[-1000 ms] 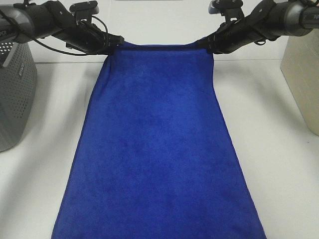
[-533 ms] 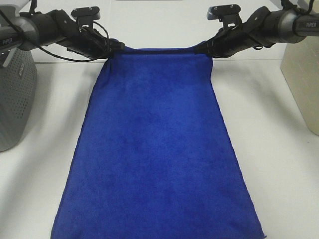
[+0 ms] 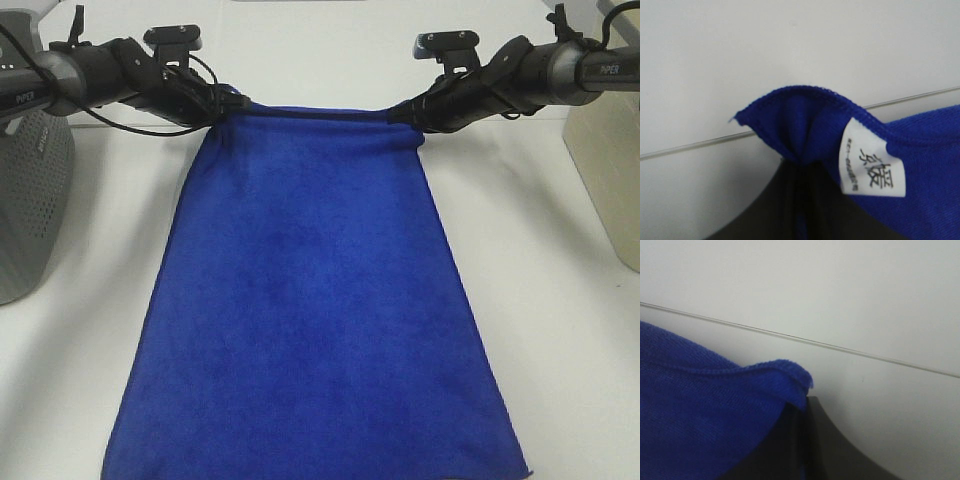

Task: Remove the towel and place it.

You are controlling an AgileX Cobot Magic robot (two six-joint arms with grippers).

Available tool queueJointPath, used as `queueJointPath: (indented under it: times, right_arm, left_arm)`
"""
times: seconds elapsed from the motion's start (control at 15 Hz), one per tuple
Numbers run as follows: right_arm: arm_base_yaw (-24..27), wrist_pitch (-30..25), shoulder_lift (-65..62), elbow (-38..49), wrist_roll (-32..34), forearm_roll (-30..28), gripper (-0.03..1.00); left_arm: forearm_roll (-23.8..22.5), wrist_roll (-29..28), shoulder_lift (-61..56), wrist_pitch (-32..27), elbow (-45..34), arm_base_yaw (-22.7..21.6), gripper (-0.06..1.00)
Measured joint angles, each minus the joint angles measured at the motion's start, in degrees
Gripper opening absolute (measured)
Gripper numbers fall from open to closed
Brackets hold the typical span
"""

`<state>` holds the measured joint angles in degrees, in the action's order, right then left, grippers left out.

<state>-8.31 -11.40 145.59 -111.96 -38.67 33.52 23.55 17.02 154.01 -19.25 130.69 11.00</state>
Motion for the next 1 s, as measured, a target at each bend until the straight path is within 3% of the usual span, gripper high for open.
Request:
queueJointPath:
  times: [0.13,0.27,0.33,0.53,0.6,0.8,1.0]
  right_arm:
    - [0.0,0.0,0.0,0.0,0.0,0.6,0.01]
    - [0.0,-0.7,0.0,0.0,0.0,0.8,0.10]
    - [0.0,-1.3,0.0,0.0,0.0,0.8,0.19]
    - [0.0,-1.8,0.0,-0.1,0.2,1.0,0.58]
    - [0.0,-2.6,-0.1,-0.1,0.2,1.0,0.64]
    - [0.1,-5.7,-0.5,-0.1,0.2,0.5,0.69]
    - [0.1,-7.8,-2.6,-0.1,0.2,-1.8,0.69]
  left_arm:
    - [0.0,0.0,0.0,0.1,0.0,0.0,0.05]
    - [-0.2,0.0,0.0,0.3,0.0,0.1,0.18]
    - [-0.5,0.0,0.0,0.7,0.0,0.2,0.27]
    - [-0.6,0.0,0.1,1.5,0.0,0.2,0.56]
    - [-0.9,0.0,0.1,1.5,0.0,0.2,0.64]
    - [-2.0,0.0,0.1,1.5,0.0,0.2,0.75]
    - [-2.6,-0.2,0.0,1.5,0.0,0.2,0.77]
